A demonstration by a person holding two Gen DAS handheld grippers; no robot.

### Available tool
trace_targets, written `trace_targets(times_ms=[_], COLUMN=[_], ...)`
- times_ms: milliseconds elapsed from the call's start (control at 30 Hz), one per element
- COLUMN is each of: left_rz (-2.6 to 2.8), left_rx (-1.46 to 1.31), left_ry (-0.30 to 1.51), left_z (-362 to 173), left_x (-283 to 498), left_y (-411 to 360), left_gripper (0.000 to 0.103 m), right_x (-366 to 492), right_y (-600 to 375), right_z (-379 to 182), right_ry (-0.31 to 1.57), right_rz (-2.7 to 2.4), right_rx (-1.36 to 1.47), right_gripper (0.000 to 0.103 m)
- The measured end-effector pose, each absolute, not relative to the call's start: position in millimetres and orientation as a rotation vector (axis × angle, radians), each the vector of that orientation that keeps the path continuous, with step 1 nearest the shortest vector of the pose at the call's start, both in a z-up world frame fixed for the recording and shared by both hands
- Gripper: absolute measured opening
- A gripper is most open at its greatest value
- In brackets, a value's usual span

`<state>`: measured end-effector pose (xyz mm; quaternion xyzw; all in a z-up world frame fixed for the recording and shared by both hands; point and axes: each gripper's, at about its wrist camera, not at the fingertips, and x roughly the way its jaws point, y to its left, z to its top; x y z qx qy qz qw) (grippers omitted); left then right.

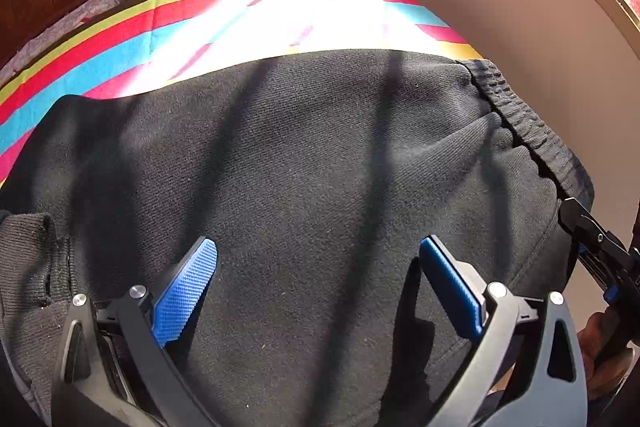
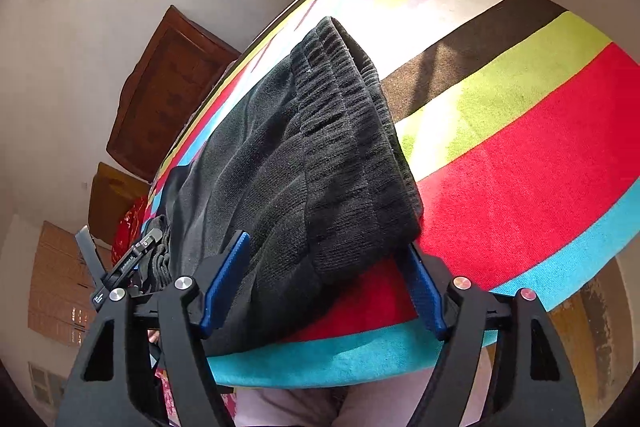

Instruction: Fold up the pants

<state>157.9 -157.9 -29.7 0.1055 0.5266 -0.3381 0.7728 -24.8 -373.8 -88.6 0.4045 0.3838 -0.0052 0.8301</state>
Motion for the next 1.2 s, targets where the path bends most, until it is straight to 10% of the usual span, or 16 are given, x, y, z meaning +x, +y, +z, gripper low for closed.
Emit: trace_targets(times_ms=[167, 400, 700, 933, 1200], left_rz=[-0.833, -1.014, -0.880, -0.799, -0.797], left_rx=[-0.056, 0.037, 0.820, 1.117, 0.986], left_ry=[1.096, 1.240, 1.412, 1.453, 1.383], left_z=[27.1, 88.5, 18.6, -20.4, 50.6], left_x=[174.9, 200.0, 151.4, 130.9, 133.2], left_y=[-113.5, -157.2, -288.4, -310.9, -288.7], left_gripper=[0.101, 0.101, 0.100, 0.035, 0.025], right_x=[-16.2, -34.6, -38.8, -10.7, -6.5], right_y=[-379.1, -375.4, -318.1, -198.9, -148.0], right_z=[-89.0, -93.1, -32.4, -1.9, -25.4], right_ry=[0.806, 0.700, 0.463, 0.391, 0.385], right_rz=[0.003, -0.105, -0.111, -0.112, -0.130], right_rx=[0.932, 0.922, 0.528, -0.024, -0.241], right_gripper=[0.089, 0.040, 0.030, 0.029, 0.029])
